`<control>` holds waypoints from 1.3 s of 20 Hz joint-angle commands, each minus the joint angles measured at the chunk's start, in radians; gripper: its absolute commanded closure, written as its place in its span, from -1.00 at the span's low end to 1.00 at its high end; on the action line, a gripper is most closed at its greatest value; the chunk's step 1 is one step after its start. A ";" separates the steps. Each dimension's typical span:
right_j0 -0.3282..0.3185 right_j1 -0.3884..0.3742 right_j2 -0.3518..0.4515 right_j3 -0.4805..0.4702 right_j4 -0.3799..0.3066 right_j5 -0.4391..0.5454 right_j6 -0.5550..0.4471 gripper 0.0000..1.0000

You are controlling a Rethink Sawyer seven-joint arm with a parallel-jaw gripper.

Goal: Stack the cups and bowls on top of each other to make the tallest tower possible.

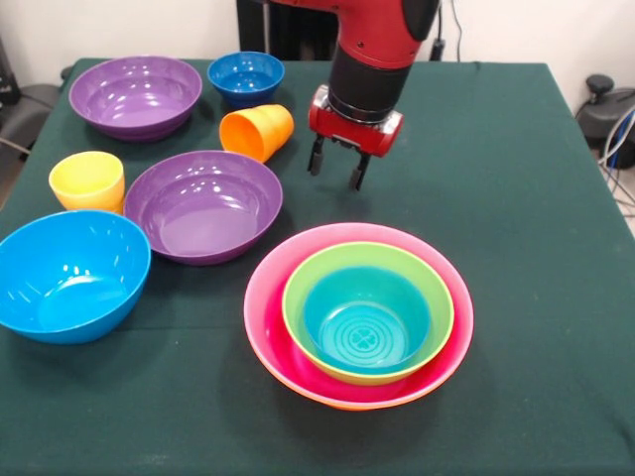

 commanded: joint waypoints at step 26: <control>-0.215 -0.087 0.297 0.123 -0.066 0.227 -0.193 -1.00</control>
